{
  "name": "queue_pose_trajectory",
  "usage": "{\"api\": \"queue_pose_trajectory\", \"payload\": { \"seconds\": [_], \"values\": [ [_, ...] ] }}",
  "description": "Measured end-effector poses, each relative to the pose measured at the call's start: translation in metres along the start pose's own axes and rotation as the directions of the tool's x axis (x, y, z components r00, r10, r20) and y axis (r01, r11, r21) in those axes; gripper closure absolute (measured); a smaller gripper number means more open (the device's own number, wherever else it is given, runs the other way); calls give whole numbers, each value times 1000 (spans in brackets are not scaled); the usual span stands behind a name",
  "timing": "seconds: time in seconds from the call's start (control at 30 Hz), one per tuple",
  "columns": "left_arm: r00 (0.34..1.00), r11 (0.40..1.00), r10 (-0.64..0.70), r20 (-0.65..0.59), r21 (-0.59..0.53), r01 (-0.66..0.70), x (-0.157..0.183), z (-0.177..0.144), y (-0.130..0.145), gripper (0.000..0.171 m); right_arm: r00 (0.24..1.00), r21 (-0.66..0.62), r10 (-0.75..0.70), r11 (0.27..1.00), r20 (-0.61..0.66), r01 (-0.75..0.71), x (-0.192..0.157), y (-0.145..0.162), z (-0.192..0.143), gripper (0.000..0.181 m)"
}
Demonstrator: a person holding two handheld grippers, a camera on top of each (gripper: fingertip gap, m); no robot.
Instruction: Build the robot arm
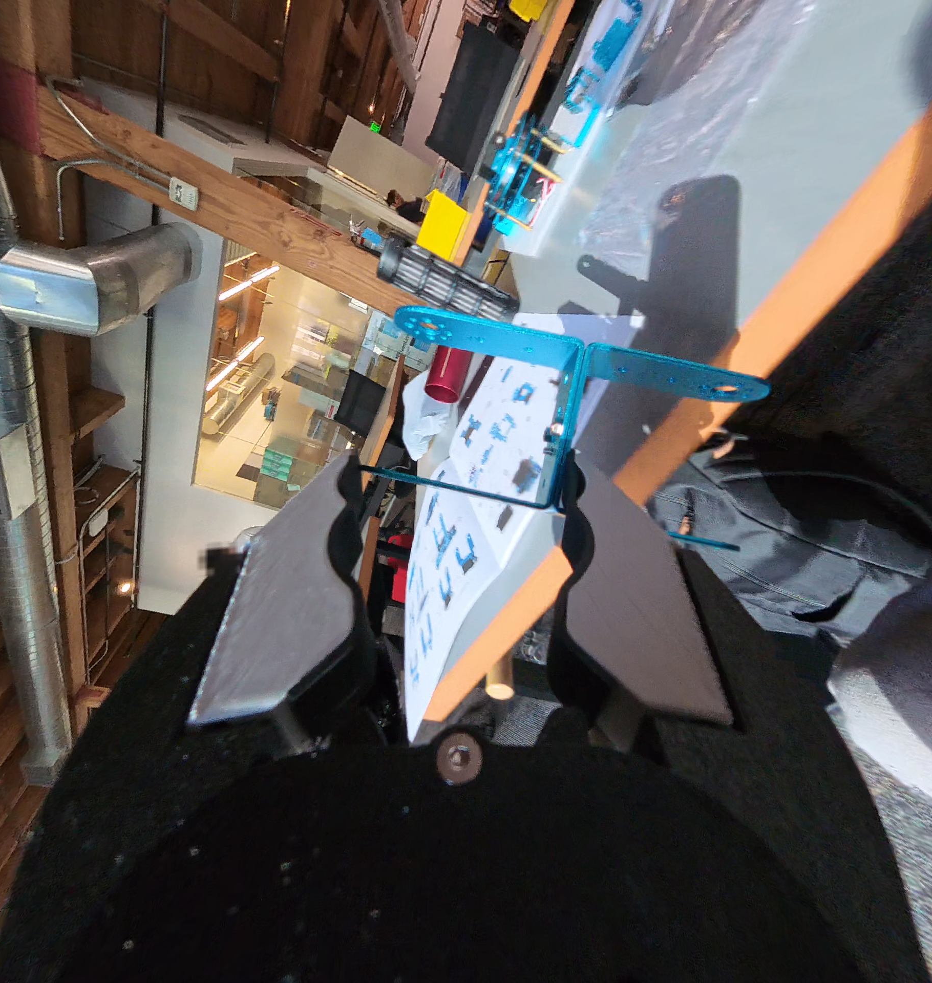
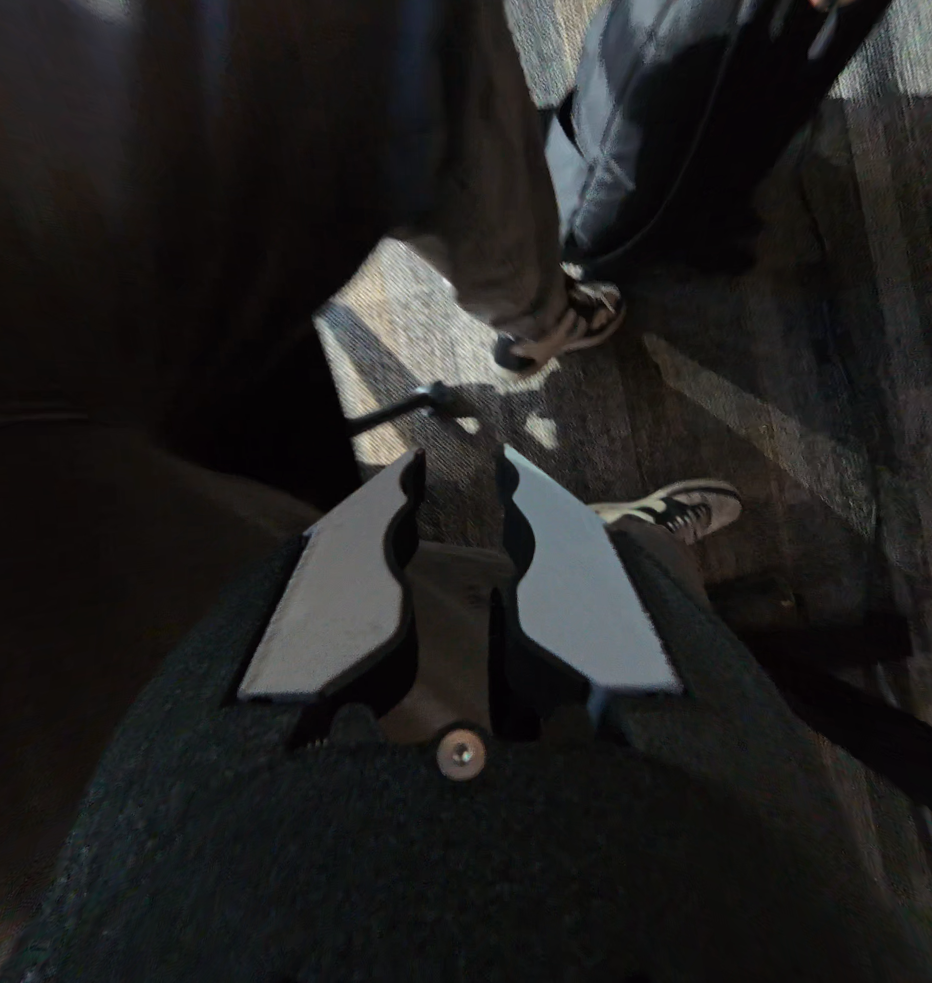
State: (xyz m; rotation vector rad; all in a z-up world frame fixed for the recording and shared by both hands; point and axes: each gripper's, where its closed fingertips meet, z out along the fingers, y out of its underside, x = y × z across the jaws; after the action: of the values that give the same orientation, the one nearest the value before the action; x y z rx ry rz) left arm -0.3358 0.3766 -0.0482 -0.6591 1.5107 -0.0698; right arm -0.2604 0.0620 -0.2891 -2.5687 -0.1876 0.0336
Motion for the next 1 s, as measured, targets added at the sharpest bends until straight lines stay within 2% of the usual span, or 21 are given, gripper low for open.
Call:
{"api": "queue_pose_trajectory", "payload": {
  "seconds": [0.07,0.2,0.3,0.43,0.57,0.67,0.77,0.87,1.0],
  "values": [
    [999,1000,-19,-26,3,19,23,-25,-3,96,999,-46,-5,999,-52,2,9,29,27,143],
    [991,995,-103,-91,10,104,81,-77,3,96,996,-166,-32,986,-80,19,28,93,93,142],
    [988,996,-80,-132,16,83,122,-100,13,96,995,-203,85,974,-60,-96,56,134,145,137],
    [981,998,-58,-186,25,64,168,-105,27,96,972,-250,231,939,-51,-236,104,174,203,124],
    [989,1000,19,-145,17,-17,198,-86,54,96,934,-237,347,904,-81,-356,186,180,247,121],
    [992,998,66,-104,-7,-67,212,-67,88,96,897,-220,429,870,-106,-442,255,171,279,114],
    [990,996,69,-122,-40,-74,232,-52,130,96,856,-183,479,840,-194,-511,326,162,303,118],
    [987,991,102,-124,-78,-112,243,-42,185,96,821,-123,492,832,-289,-541,385,160,330,119],
    [986,977,101,-129,-173,-123,268,-45,275,96,768,-67,540,802,-345,-594,434,174,378,121]
  ]
}}
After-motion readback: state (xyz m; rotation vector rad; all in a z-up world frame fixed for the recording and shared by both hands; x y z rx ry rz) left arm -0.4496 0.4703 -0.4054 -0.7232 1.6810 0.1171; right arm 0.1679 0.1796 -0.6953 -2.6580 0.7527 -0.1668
